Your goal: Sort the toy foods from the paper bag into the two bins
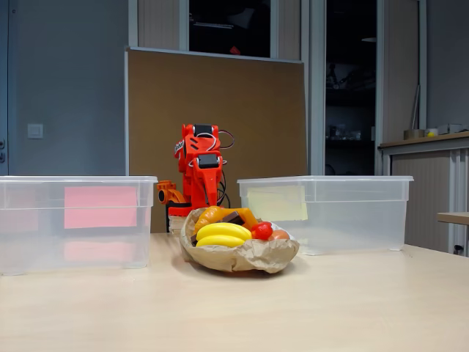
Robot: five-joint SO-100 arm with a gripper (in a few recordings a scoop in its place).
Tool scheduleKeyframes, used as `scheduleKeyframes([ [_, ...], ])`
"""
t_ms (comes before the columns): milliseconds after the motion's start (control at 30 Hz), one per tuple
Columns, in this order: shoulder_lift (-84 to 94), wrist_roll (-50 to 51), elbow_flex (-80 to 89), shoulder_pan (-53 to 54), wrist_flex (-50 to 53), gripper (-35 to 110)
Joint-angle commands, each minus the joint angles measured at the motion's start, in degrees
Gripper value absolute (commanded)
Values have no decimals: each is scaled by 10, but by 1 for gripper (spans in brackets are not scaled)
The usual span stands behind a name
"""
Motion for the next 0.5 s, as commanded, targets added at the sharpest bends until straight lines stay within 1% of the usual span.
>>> scheduleKeyframes([
  [0, 9, 0, -47, -17, 10, 0],
  [67, -10, 0, -77, -28, 4, 0],
  [167, -91, 1, -137, -38, -7, 0],
  [467, -500, 2, -420, -73, -48, 0],
])
